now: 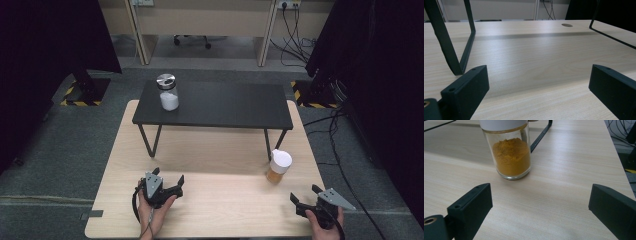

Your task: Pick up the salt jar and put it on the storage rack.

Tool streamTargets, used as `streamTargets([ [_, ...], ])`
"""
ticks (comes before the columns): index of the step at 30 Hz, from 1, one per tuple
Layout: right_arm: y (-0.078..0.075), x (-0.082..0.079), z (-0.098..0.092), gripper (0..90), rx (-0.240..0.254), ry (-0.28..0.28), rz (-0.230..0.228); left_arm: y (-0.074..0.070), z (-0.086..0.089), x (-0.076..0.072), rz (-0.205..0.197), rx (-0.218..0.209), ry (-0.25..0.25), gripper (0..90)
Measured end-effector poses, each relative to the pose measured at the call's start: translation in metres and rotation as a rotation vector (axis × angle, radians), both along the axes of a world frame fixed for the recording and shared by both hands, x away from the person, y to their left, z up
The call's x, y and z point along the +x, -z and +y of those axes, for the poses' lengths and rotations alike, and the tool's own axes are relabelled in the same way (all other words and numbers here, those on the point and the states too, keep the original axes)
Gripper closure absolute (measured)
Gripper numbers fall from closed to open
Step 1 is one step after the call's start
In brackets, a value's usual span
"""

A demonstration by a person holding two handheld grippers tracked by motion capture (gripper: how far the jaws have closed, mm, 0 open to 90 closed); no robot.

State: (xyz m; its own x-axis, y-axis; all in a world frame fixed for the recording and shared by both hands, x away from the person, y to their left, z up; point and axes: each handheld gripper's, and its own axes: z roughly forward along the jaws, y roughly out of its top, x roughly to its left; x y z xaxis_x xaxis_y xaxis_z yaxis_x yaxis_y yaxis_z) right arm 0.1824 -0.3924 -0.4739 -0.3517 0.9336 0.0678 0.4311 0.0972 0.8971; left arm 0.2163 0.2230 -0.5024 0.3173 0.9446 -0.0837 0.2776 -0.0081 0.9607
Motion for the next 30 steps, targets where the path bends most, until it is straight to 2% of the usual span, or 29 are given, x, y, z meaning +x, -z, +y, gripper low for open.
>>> streamTargets([
  [30,-0.0004,0.0014,-0.0020,5.2,0.004,-0.010,0.005,0.0011,0.0019,-0.0009,-0.003,-0.012,0.000,2.3],
])
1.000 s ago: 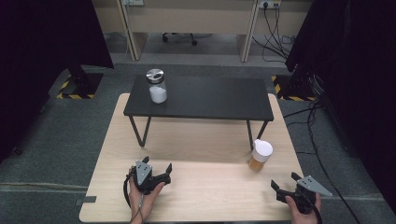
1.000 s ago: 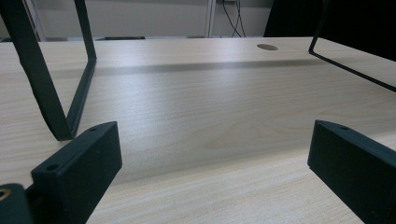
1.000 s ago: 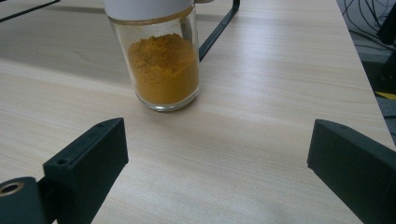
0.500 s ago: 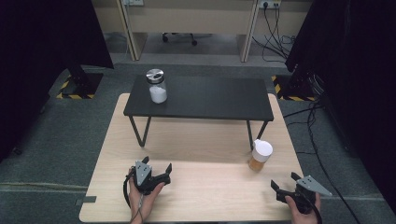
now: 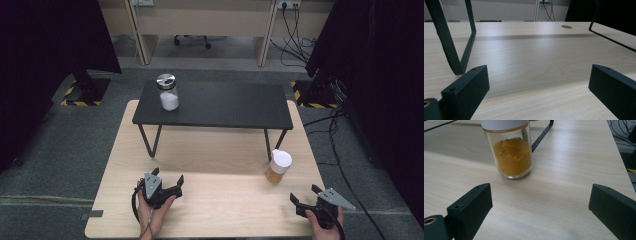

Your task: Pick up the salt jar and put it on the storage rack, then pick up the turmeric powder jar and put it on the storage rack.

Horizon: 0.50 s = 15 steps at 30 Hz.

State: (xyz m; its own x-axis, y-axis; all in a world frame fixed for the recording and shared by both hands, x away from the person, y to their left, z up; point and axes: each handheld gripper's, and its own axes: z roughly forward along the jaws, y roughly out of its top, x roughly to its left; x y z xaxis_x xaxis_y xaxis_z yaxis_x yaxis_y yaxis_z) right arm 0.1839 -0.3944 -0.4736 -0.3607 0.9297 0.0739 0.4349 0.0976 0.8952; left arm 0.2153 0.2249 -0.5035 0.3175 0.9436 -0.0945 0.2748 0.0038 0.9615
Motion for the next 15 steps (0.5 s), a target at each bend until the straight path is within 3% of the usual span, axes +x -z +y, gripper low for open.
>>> streamTargets([
  [15,-0.0002,0.0001,0.0001,5.2,0.000,0.001,0.001,-0.0001,-0.0014,-0.0003,-0.004,0.011,0.001,2.3],
])
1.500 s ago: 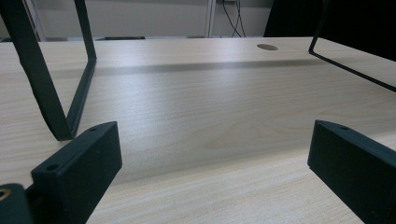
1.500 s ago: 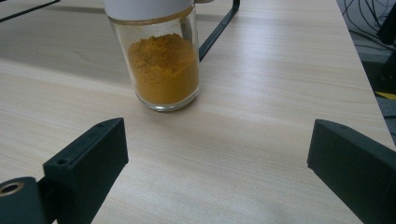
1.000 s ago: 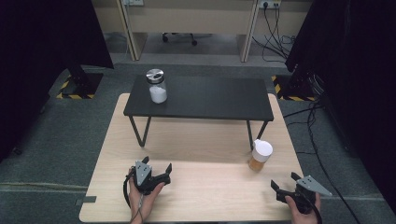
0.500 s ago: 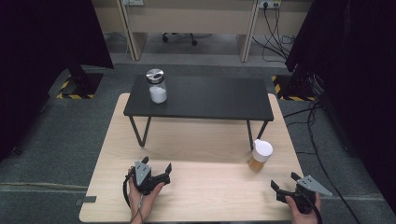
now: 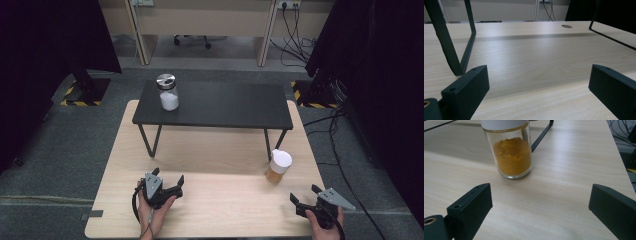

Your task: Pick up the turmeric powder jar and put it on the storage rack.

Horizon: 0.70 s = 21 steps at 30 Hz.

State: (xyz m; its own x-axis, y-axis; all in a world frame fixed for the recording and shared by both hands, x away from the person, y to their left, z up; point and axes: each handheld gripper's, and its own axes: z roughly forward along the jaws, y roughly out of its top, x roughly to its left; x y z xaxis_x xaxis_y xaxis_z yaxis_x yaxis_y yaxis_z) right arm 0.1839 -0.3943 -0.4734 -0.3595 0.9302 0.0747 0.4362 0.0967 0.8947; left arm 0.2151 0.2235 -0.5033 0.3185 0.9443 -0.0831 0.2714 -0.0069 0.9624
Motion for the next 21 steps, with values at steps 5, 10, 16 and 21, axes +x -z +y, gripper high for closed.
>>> streamTargets([
  [5,-0.0001,0.0002,0.0001,5.2,-0.001,-0.001,0.001,0.0003,0.0002,0.0001,0.000,-0.004,-0.001,2.3],
  [10,0.0003,-0.0001,-0.0003,5.1,0.001,-0.001,-0.002,-0.0001,-0.0001,0.0001,0.000,0.000,0.000,2.3],
  [16,-0.0002,0.0005,-0.0001,5.1,0.000,-0.001,0.002,-0.0002,-0.0002,0.0006,0.000,0.002,0.001,2.3],
  [21,-0.0002,0.0011,-0.0012,5.2,0.007,-0.003,0.006,0.0006,-0.0011,0.0004,-0.005,0.001,0.002,2.3],
])
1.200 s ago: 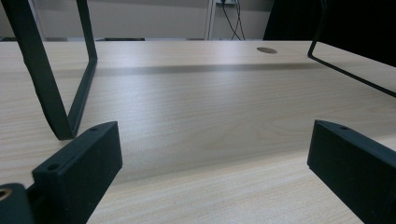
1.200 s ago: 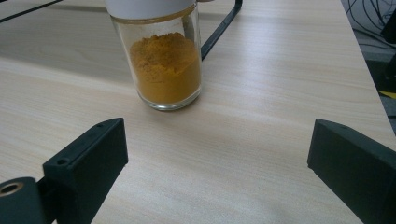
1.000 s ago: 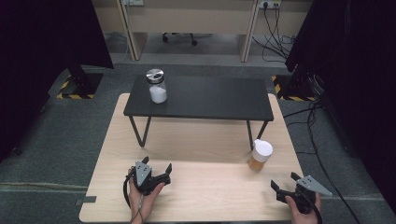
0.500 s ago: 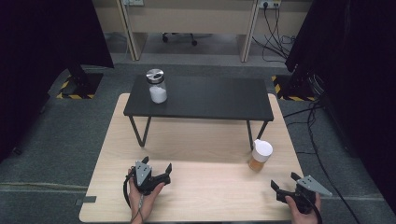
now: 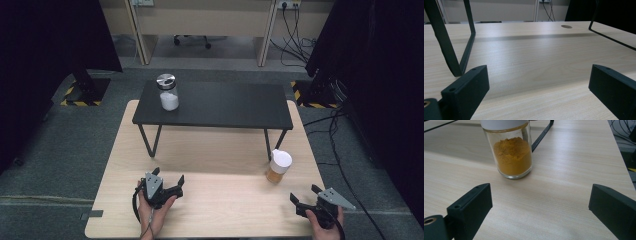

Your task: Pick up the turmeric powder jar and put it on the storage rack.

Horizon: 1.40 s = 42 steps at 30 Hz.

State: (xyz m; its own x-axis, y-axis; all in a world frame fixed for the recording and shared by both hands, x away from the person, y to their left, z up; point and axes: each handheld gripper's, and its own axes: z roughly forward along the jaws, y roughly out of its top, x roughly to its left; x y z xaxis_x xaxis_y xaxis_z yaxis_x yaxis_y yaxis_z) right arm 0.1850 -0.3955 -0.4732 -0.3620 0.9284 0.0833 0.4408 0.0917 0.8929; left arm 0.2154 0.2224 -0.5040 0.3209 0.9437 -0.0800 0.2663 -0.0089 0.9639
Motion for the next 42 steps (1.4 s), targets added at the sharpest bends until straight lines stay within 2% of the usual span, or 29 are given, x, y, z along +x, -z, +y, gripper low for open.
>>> streamTargets([
  [19,0.002,-0.002,-0.003,5.0,0.016,0.002,-0.011,0.001,0.001,0.000,-0.002,-0.012,0.002,2.1],
  [28,0.005,-0.004,-0.008,4.6,0.033,-0.012,-0.025,0.001,0.000,0.000,-0.001,-0.011,0.000,2.1],
  [32,0.006,-0.005,-0.011,4.4,0.041,-0.024,-0.032,0.003,-0.001,0.000,-0.015,-0.014,-0.002,2.1],
  [42,0.006,-0.007,-0.011,4.4,0.036,-0.034,-0.037,0.002,0.001,0.001,-0.008,-0.018,0.001,2.1],
])
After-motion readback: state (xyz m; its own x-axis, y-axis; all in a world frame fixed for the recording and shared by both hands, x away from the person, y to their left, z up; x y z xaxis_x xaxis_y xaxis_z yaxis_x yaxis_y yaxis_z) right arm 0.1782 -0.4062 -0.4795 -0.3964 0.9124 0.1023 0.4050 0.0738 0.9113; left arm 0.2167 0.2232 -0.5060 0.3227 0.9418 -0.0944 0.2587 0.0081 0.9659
